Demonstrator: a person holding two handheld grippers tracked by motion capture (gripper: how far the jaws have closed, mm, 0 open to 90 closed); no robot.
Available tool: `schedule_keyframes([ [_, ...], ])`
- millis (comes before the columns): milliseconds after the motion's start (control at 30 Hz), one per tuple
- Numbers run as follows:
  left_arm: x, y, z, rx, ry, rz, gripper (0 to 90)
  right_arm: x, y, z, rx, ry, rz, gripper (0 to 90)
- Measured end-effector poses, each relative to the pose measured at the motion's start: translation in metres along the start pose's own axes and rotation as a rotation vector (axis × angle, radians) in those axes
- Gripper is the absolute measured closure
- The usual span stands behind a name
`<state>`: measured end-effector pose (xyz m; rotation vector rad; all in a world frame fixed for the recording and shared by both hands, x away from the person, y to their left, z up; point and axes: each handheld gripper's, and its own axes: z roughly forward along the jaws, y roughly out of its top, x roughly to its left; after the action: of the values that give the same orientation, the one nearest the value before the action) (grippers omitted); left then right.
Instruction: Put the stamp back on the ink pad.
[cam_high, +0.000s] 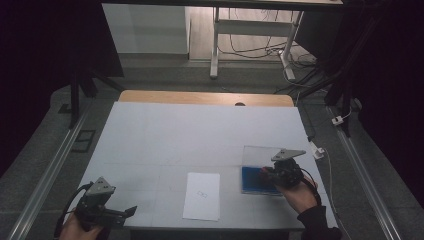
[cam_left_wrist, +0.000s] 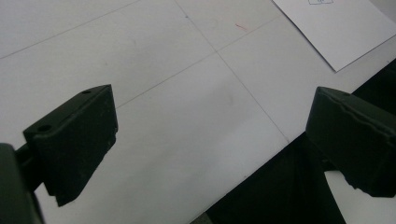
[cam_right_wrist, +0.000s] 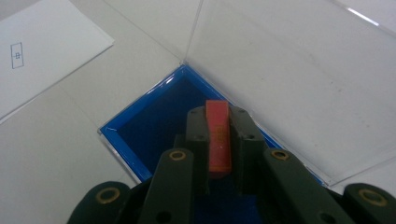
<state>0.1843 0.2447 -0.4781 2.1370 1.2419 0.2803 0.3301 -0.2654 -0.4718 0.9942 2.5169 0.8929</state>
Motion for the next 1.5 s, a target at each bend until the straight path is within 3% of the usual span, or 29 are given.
schedule_keyframes([
  [300,0.000,0.000,0.000,0.001,0.000,0.001,2.8,0.002,0.000,0.007,0.039,0.008,-0.024,79.6],
  [633,0.000,0.000,0.000,0.002,0.001,0.002,2.8,0.001,-0.001,0.007,0.038,0.011,-0.006,77.2],
  [867,0.000,0.000,0.000,0.002,0.001,0.002,2.7,-0.002,0.001,-0.001,-0.018,0.013,0.031,70.3],
  [1133,0.000,0.000,0.000,0.003,0.001,0.001,2.7,-0.001,0.003,-0.008,-0.058,0.025,0.051,55.6],
  [1400,0.000,0.000,0.000,0.003,0.000,0.001,2.8,0.004,0.004,-0.010,-0.070,0.035,0.044,34.1],
  [1500,0.000,0.000,0.000,0.002,-0.001,0.000,2.8,0.004,0.004,-0.010,-0.082,0.047,0.064,24.4],
])
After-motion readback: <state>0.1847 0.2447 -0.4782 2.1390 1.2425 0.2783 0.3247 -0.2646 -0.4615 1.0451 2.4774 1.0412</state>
